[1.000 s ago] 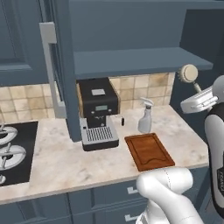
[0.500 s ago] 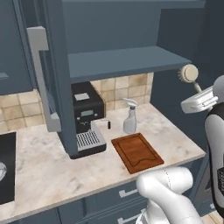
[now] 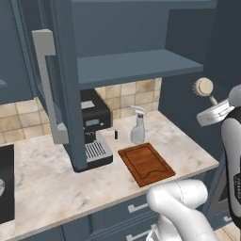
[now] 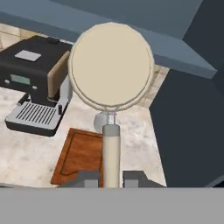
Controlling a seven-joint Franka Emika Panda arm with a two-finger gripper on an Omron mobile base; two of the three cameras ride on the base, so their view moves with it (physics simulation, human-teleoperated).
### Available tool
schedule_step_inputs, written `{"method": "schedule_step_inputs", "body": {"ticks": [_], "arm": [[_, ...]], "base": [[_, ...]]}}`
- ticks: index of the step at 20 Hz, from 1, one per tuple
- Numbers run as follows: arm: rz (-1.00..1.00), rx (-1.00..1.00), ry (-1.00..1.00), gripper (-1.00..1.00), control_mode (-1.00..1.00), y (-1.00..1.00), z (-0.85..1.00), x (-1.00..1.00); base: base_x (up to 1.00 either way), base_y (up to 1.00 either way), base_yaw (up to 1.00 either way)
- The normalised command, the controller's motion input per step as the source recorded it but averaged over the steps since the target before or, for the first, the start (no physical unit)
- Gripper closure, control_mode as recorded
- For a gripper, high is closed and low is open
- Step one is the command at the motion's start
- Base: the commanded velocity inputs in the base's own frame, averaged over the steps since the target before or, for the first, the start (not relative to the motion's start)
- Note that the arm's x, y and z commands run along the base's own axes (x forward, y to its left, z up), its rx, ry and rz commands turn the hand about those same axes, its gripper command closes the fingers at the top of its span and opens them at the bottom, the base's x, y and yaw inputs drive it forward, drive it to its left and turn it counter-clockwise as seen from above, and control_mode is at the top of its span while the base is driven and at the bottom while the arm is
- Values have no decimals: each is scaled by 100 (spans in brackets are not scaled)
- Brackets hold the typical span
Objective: Grab the spray bottle from the cabinet, then place it next to the cutting board for sanitizing. Then grab the dish brush from the countertop next to the sink and place it next to the cutting board.
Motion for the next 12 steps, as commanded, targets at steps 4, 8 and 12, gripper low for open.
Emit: {"method": "schedule_step_inputs", "body": {"ticks": [4,8,12], "arm": [[0,-1,17,100,-100,-8,-59,0],[0,-2,12,100,-100,-2,-70,1],[0,-4,10,100,-100,0,-73,20]], "base": [[0,0,0],[0,0,0],[0,0,0]]}}
